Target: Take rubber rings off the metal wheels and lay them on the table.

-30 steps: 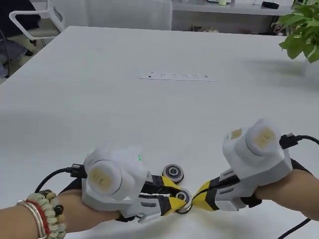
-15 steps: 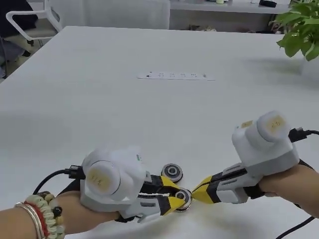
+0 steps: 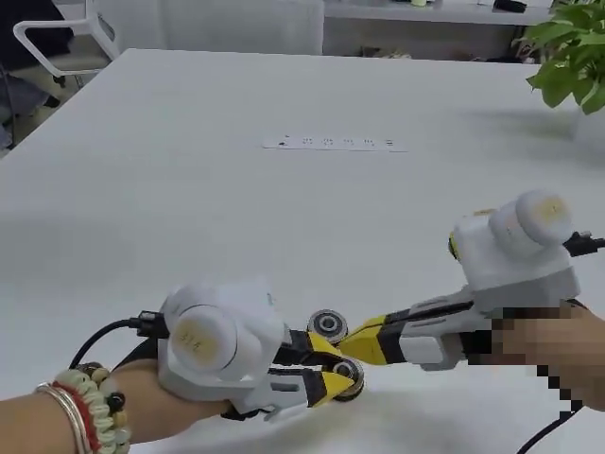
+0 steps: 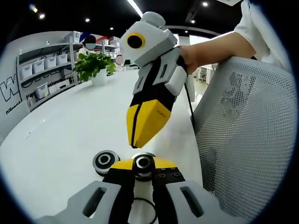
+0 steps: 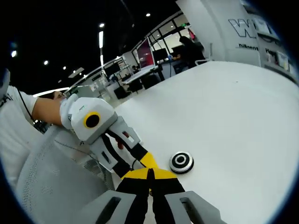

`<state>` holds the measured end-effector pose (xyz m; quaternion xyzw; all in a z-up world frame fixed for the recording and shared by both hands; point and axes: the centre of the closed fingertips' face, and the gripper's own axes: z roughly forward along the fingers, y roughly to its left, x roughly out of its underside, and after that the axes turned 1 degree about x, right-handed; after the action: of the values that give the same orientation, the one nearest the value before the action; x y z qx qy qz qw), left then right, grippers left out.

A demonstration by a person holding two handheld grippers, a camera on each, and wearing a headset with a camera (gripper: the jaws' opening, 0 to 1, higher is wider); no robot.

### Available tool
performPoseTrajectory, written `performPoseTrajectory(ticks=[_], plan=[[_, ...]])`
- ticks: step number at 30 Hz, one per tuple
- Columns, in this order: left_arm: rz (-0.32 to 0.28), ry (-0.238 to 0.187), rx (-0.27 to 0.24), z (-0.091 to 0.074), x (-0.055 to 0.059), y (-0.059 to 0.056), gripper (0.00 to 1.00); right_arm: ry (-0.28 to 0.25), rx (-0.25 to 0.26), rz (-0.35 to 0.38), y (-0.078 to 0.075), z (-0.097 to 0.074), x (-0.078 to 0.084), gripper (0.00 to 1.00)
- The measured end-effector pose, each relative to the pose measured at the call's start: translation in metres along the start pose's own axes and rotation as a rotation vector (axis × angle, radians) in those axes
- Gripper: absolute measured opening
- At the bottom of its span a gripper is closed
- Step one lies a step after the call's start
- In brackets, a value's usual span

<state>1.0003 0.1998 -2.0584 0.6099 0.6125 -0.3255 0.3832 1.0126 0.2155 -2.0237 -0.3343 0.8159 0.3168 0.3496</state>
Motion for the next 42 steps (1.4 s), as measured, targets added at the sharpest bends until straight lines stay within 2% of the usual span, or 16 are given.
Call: performPoseTrajectory(ticks=[2, 4, 6, 11, 15, 21, 23, 25, 26, 32, 42], plan=[[-0.006, -0.002, 0.0, 0.0, 0.0, 0.0, 0.08, 0.027, 0.011, 0.003, -0.004, 0.001, 0.01, 0.0], [-0.011, -0.004, 0.0, 0.0, 0.0, 0.0, 0.08, 0.103, 0.041, -0.031, -0.012, 0.0, 0.029, 0.0], [-0.015, -0.005, 0.001, 0.0, 0.0, 0.0, 0.08, 0.141, 0.054, -0.06, -0.017, 0.001, 0.039, 0.0], [-0.017, -0.008, 0.002, 0.0, 0.0, 0.0, 0.08, 0.182, 0.041, -0.092, -0.019, 0.003, 0.047, 0.0], [-0.019, -0.012, 0.004, 0.0, 0.0, 0.0, 0.08, 0.23, 0.011, -0.13, -0.013, 0.004, 0.058, 0.08], [-0.022, -0.017, 0.007, 0.0, 0.0, 0.0, 0.08, 0.227, 0.002, -0.201, -0.009, 0.012, 0.057, 0.19], [-0.025, -0.02, 0.008, 0.0, 0.0, 0.0, 0.08, 0.238, -0.012, -0.203, -0.007, 0.014, 0.06, 0.2], [-0.027, -0.024, 0.009, 0.0, 0.0, 0.0, 0.08, 0.255, -0.006, -0.217, -0.007, 0.014, 0.064, 0.2], [-0.027, -0.025, 0.009, 0.0, 0.001, 0.001, 0.08, 0.245, -0.008, -0.238, -0.008, 0.015, 0.061, 0.19], [-0.028, -0.025, 0.009, 0.0, 0.0, 0.001, 0.08, 0.228, -0.007, -0.236, -0.008, 0.015, 0.059, 0.19], [-0.031, -0.027, 0.007, -0.001, 0.0, 0.001, 0.08, 0.243, -0.002, -0.279, -0.009, 0.011, 0.06, 0.11]])
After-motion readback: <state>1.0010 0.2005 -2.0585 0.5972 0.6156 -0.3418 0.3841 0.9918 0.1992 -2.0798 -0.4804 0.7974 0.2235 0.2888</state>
